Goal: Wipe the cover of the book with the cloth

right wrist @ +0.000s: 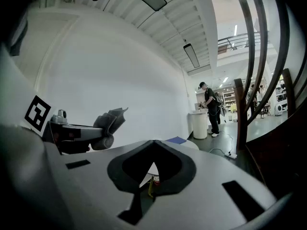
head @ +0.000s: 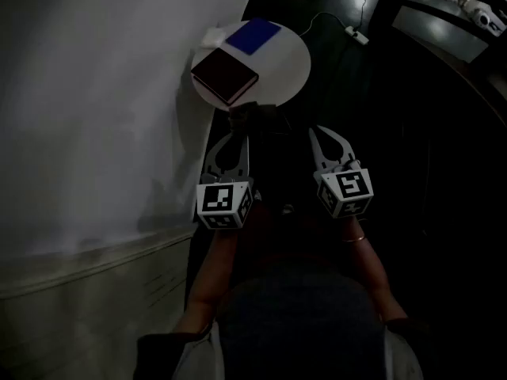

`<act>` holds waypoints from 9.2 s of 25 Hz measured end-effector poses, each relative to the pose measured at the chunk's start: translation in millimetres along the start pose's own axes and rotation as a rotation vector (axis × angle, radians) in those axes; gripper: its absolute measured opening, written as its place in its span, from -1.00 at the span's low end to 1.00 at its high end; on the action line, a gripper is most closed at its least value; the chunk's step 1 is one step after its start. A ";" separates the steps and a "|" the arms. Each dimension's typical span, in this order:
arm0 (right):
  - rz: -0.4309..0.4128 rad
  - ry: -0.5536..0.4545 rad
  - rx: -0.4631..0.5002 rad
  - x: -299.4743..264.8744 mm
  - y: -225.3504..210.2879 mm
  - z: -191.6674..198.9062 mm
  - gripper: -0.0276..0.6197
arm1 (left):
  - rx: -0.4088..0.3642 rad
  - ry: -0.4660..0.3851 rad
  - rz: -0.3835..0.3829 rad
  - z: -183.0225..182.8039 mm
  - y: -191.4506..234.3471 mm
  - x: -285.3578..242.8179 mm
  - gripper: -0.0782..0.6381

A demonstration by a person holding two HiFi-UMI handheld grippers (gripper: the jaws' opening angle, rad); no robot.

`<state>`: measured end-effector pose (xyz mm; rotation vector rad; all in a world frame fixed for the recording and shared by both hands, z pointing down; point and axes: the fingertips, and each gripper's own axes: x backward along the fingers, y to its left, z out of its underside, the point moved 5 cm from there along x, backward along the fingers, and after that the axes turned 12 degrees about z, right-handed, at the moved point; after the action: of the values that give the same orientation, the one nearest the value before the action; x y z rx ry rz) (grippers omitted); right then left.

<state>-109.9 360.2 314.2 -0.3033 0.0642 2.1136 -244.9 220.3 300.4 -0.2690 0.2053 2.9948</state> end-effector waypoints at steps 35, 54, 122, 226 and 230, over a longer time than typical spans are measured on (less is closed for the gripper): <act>0.013 -0.022 -0.028 -36.1 -36.1 -8.6 -0.82 | -0.019 0.002 -0.075 -10.0 30.4 -28.4 -0.69; -0.046 0.055 0.004 -223.8 -25.1 -30.0 -0.82 | 0.079 0.069 -0.100 -1.5 182.2 -150.5 -0.69; -0.464 0.324 0.140 -490.1 10.6 -13.8 -0.82 | 0.469 0.240 -0.432 71.1 316.3 -289.4 -0.69; -0.607 0.456 0.310 -485.7 73.5 30.7 -0.82 | 0.656 0.528 -0.601 152.0 331.9 -211.0 -0.68; -0.620 0.447 0.312 -481.9 73.3 29.8 -0.82 | 0.666 0.531 -0.649 151.6 328.7 -195.0 -0.68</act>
<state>66.0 -73.4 453.8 -0.5249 0.4931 1.3683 -125.7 -102.8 525.0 -0.8417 0.9272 2.0221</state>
